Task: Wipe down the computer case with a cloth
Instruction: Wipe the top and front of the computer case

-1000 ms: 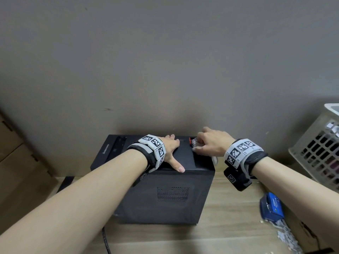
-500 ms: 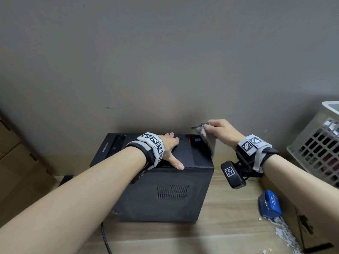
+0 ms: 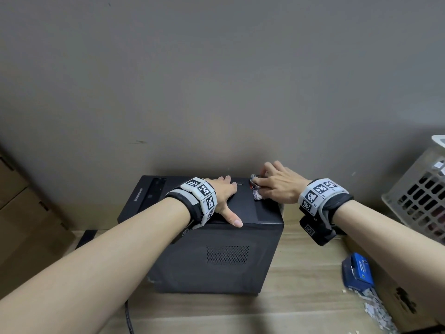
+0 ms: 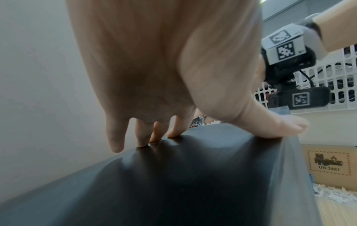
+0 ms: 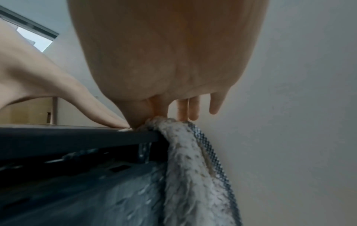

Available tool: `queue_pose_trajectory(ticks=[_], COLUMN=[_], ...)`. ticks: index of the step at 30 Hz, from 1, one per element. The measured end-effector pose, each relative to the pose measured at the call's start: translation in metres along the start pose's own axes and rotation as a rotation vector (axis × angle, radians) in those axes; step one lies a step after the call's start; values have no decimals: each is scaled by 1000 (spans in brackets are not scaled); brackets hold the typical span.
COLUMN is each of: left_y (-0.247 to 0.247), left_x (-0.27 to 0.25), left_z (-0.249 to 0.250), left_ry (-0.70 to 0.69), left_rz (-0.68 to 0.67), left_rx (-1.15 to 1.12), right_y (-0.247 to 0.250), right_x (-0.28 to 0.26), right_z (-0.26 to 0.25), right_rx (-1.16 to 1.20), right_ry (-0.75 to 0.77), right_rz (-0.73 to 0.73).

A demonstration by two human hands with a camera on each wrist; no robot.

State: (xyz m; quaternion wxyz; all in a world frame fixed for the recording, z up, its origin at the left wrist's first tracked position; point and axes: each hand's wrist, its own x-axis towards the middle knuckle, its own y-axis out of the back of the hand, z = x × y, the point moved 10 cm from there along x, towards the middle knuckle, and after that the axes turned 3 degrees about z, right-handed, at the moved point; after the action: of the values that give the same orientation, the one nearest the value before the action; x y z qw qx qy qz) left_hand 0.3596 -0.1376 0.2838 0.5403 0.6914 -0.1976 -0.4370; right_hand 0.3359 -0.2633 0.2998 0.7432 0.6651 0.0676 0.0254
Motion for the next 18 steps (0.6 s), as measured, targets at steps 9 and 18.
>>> queue_pose_trajectory(ticks=[9, 18], left_y=[4, 1], left_x=[11, 10], left_z=[0, -2], left_ry=[2, -10], left_rz=[-12, 2], left_rx=[67, 57], right_y=[-2, 6], right_x=[-2, -19], right_z=[5, 32], right_rx=[-143, -100], right_ry=[-56, -130], right_rz=[-59, -98])
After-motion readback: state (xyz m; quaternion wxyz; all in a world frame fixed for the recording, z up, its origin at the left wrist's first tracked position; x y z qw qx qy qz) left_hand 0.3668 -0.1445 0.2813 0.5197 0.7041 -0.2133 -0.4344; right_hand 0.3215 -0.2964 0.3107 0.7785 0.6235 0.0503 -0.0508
